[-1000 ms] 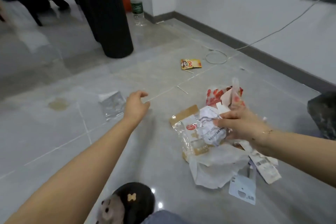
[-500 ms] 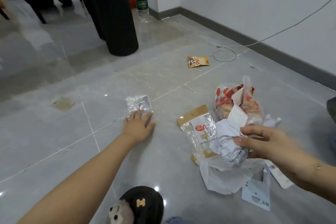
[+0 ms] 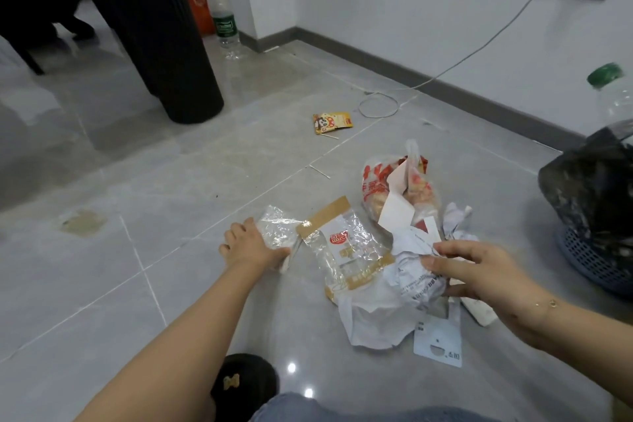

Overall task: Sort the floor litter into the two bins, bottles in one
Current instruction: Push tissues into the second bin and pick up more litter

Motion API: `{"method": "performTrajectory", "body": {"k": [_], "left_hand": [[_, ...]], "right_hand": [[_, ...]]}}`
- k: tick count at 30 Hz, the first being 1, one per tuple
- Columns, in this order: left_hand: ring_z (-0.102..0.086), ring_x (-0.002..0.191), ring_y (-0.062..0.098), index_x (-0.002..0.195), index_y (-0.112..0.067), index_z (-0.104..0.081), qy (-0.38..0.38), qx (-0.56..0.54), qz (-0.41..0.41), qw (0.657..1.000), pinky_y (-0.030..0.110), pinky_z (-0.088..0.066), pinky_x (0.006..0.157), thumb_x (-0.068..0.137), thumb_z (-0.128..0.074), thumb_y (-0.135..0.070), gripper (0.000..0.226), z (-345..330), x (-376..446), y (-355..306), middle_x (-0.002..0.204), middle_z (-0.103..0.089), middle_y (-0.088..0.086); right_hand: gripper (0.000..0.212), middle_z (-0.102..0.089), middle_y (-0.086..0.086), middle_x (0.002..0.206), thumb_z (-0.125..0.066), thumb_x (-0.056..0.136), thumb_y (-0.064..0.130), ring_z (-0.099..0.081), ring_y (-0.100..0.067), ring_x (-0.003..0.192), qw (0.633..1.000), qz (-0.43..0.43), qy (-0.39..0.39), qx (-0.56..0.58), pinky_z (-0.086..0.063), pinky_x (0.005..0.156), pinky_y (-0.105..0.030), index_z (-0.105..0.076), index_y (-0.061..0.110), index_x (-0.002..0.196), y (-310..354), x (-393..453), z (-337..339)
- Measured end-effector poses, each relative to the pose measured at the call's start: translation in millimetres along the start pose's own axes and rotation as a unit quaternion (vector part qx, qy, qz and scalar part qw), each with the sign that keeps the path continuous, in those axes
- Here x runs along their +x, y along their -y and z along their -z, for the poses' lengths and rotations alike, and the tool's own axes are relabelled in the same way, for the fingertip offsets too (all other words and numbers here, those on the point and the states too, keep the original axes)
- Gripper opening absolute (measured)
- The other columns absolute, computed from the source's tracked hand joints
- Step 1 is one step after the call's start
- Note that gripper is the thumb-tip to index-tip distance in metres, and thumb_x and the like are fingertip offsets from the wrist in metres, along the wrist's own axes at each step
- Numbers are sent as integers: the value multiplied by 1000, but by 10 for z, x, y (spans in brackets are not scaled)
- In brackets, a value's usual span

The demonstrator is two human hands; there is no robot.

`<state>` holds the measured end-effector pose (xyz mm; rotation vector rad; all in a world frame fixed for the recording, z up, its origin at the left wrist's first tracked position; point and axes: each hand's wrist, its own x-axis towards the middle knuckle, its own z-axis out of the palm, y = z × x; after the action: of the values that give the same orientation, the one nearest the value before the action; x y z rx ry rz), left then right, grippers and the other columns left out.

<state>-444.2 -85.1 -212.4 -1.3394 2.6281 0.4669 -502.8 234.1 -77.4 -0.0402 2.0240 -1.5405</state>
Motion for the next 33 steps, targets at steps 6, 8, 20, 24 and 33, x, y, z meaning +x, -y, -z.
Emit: {"method": "performTrajectory", "body": {"k": [6,8,20,24,33], "left_hand": [[-36,123,29,113,-17,-55,-5,15,34,999,37,-33,96,72,-71,-57,59,52,29,50,126,-43,9],[-45,112,30,89,-18,-58,-18,-50,11,999,34,-39,86,79,-67,-42,27,124,-29,72,110,-53,8],[-64,77,15,89,0,-57,-4,-434,-219,874,23,-48,66,83,-73,-24,30,1290,-1401,-1020,81,-66,-1],[-66,87,35,92,-3,-54,13,-451,-276,848,45,-54,72,76,-74,-37,42,1376,-1911,-1603,90,-70,16],[-63,95,20,109,-14,-57,143,-523,-320,777,38,-50,85,80,-73,-35,39,936,-2956,-2720,104,-67,6]], "right_hand": [[12,-67,-2,84,-73,79,5,-63,-10,61,1000,12,-13,9,-52,48,-17,-67,14,84,-80,47,30],[12,-65,-3,85,-73,79,5,-62,-11,62,1000,11,-23,6,-51,46,-16,-67,11,88,-98,49,47],[19,-71,-9,84,-75,78,12,-67,-22,75,983,126,-135,-22,-57,77,-41,-71,8,97,293,-225,614],[14,-68,-1,78,-76,78,11,-62,-14,71,969,167,-182,-3,-55,70,-31,-67,22,77,365,-590,881],[13,-69,3,83,-76,77,19,-65,-16,82,916,181,-337,-124,-53,80,-34,-66,25,82,351,-1530,2022]]}}
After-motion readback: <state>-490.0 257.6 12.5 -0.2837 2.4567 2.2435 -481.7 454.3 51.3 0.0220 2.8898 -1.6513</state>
